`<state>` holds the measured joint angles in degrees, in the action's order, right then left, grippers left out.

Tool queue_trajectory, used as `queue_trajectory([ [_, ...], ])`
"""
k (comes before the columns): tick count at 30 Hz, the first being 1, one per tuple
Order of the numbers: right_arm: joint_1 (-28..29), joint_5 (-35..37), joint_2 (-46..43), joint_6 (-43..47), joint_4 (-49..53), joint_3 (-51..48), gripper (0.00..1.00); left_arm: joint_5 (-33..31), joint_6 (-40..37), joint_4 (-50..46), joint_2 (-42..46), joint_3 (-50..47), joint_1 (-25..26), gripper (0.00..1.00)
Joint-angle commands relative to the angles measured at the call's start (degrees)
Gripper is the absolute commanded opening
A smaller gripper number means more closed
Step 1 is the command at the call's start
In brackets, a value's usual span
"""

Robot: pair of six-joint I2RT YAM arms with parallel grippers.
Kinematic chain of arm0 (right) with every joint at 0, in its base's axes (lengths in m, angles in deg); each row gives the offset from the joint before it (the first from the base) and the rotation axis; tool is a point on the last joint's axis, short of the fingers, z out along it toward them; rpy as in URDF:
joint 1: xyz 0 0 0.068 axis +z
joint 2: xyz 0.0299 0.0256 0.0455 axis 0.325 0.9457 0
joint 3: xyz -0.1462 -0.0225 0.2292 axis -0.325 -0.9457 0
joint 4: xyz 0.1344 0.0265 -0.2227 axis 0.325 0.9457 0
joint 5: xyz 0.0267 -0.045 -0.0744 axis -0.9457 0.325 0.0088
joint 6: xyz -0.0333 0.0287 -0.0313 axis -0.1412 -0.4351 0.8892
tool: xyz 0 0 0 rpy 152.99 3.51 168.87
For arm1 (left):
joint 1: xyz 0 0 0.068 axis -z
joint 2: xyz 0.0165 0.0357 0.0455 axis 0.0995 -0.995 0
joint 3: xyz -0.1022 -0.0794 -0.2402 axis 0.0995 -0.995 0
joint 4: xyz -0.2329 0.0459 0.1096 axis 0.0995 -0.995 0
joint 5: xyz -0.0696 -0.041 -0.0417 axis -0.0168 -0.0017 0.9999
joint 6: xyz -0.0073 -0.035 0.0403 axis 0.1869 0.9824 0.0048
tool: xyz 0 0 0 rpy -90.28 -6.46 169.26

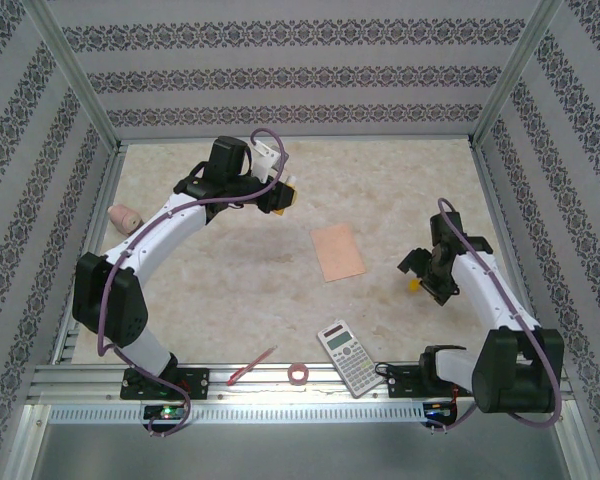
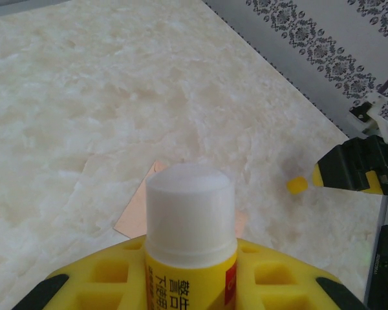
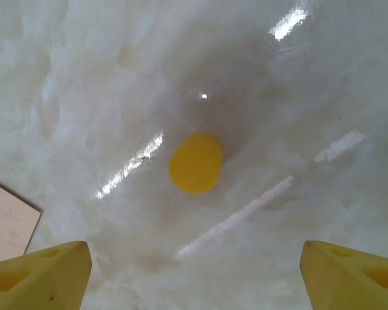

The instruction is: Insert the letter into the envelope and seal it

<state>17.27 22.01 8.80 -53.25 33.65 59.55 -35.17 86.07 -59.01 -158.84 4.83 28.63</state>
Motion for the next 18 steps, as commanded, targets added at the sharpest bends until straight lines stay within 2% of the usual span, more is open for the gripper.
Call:
queue_trajectory([
  [1, -0.4, -0.2, 1.7, -0.7, -3.0, -0.9, 0.81, 1.8, 0.3, 2.9, -1.0, -0.4, 0.5, 0.00],
  [16, -0.8, -1.3, 6.9, -0.4, -7.2, -2.5, 0.66, 1.9, -0.1, 2.9, -1.8, -0.7, 0.5, 0.00],
  [18, -0.8, -1.4, 7.3, -0.3, -7.6, -2.8, 0.62, 1.9, -0.3, 2.7, -1.9, -0.7, 0.5, 0.00],
])
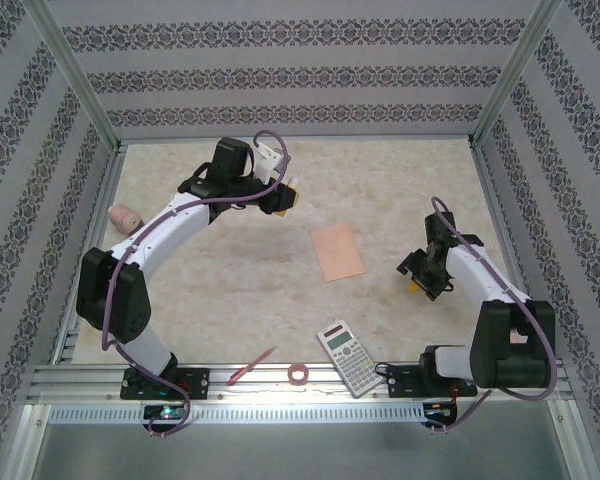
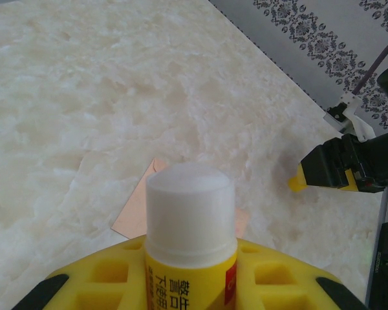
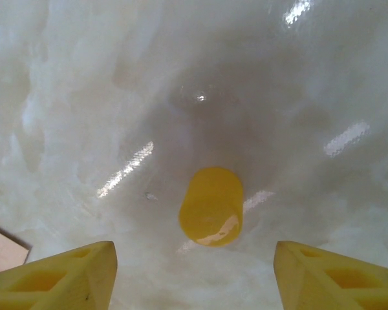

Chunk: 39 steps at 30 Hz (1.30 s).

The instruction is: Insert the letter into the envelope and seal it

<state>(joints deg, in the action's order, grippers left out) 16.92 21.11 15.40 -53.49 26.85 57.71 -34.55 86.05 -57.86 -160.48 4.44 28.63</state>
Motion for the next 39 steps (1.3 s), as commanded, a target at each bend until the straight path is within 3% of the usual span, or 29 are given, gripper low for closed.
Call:
queue_trajectory([
  [1, -0.5, -0.6, 1.0, 0.0, -1.0, -1.1, 0.61, 1.4, -0.3, 1.5, -0.3, -0.4, 0.5, 0.00],
  [28, -2.3, 0.5, 3.1, 1.5, -6.1, -4.4, 0.34, 5.2, -3.5, -1.2, 0.8, -0.7, 0.5, 0.00],
  [39, -2.4, 0.2, -0.2, 2.2, -5.3, -3.1, 0.28, 6.7, -6.5, -2.3, 1.2, -1.8, 0.8, 0.00],
])
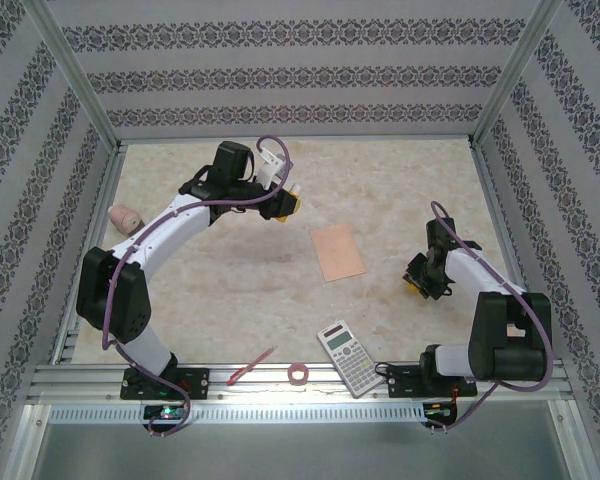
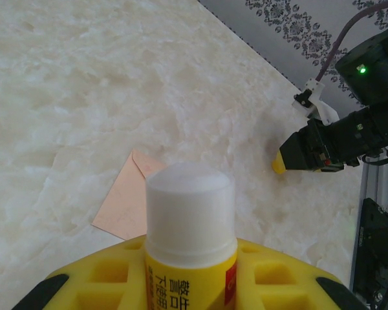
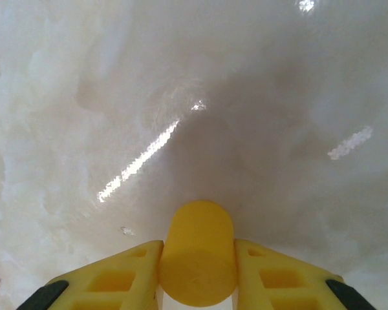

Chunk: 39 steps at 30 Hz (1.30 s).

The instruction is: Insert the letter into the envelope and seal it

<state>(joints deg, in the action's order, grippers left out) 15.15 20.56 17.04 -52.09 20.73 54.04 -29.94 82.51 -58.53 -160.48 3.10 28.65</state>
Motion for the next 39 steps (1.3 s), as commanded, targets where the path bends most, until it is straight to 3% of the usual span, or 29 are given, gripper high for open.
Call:
queue_trajectory([
  [1, -0.7, 0.6, -2.4, 1.0, 1.3, 1.2, 0.27, 2.4, -3.4, -1.9, 1.2, -0.4, 0.7, 0.00],
  [8, -0.5, -2.4, -6.2, 2.3, 3.4, 6.1, 0.26, 4.8, -6.2, -2.1, 1.7, -1.1, 0.8, 0.00],
  [17, 0.9, -13.2, -5.2, 4.9, 3.3, 15.8, 0.26, 4.9, -13.0, -1.6, 4.2, -3.8, 1.6, 0.00],
  [31, 3.3, -22.2, -2.7, 5.6, 0.8, 22.9, 0.27, 3.5, -14.8, -4.0, 4.5, -2.5, 3.1, 0.00],
  [39, 3.4, -34.1, 0.8, 8.4, 0.5, 28.4, 0.28, 1.8, -17.7, -6.0, 3.7, -1.9, 3.8, 0.00],
])
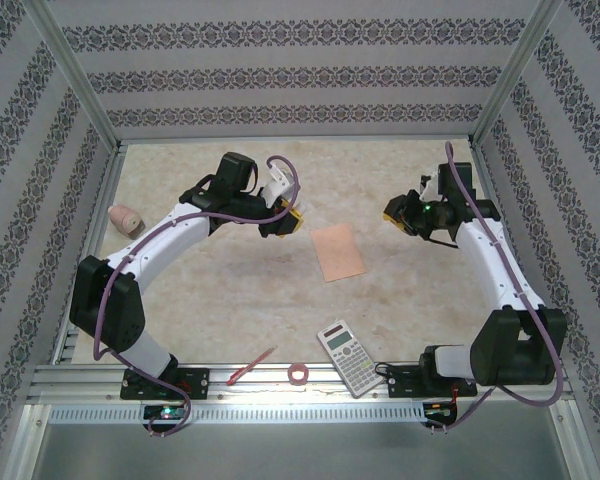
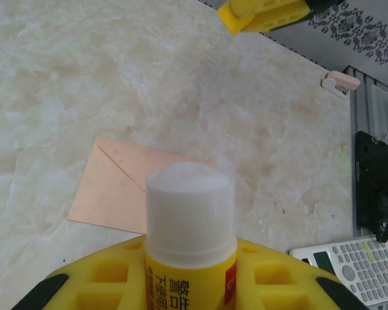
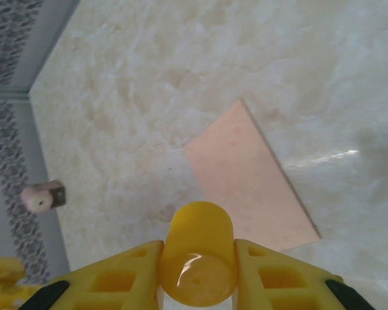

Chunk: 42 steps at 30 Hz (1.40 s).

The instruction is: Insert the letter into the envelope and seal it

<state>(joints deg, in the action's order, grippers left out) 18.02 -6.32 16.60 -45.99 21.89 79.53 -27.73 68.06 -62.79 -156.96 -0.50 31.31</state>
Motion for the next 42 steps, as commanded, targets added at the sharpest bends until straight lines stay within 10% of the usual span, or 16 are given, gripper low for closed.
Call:
queue_trajectory([
  [1, 0.5, -8.9, 1.7, 2.9, -0.5, 4.0, 0.29, -0.8, -4.0, -1.7, 0.5, 1.5, 1.3, 0.00],
  [15, 3.8, -32.2, 9.0, 8.0, -1.3, 13.0, 0.28, -4.1, -15.6, -1.1, 4.5, -3.3, 3.2, 0.00],
  [42, 13.8, -37.6, 12.3, 13.7, 5.0, 12.4, 0.28, -8.6, -20.3, -7.8, 2.8, 0.7, 6.5, 0.00],
])
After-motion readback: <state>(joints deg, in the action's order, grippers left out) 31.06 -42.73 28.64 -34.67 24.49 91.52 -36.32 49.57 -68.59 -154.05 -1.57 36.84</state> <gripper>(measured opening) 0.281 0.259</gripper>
